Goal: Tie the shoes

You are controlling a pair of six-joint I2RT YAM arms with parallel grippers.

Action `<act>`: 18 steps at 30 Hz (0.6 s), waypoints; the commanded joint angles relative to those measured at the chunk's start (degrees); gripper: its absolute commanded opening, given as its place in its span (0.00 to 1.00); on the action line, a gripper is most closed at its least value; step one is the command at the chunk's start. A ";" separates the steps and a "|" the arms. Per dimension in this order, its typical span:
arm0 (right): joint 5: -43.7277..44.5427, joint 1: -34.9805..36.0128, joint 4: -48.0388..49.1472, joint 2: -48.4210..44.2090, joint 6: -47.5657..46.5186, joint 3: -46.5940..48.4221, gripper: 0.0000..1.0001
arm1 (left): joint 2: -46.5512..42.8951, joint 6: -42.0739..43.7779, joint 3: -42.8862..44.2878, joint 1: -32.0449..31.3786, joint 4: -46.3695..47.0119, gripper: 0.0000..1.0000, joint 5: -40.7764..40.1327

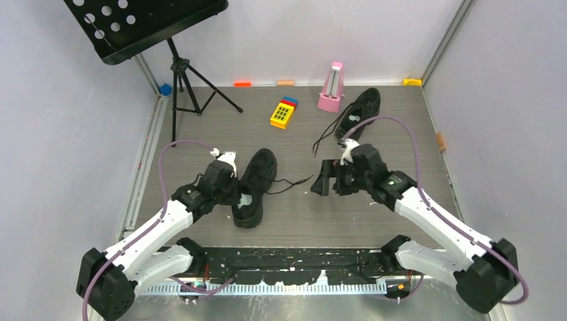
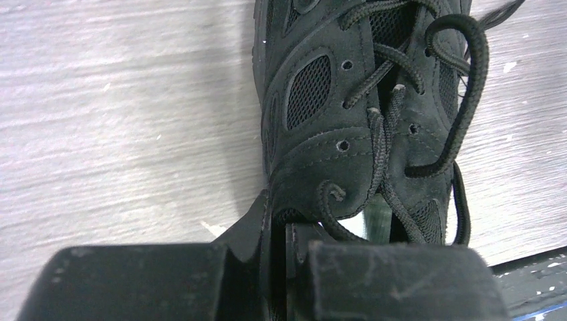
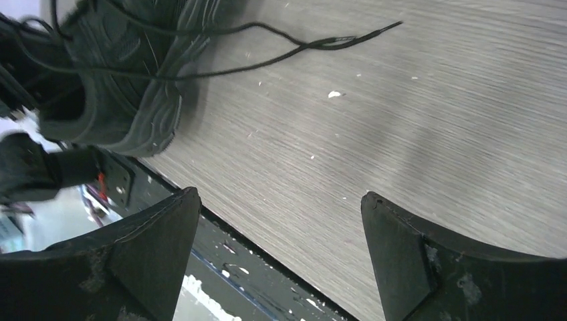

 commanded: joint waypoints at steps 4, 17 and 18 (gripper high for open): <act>4.28 11.82 21.91 10.12 -11.91 0.34 0.95 | -9.08 -2.46 1.78 -0.21 -1.50 0.00 -2.85; -11.38 11.60 40.42 29.21 -22.68 7.98 0.99 | -16.88 -1.11 7.19 -0.21 -7.18 0.00 -2.60; -12.35 11.62 42.59 29.07 -22.59 7.41 0.99 | -17.41 -0.72 8.21 -0.21 -7.83 0.00 -2.30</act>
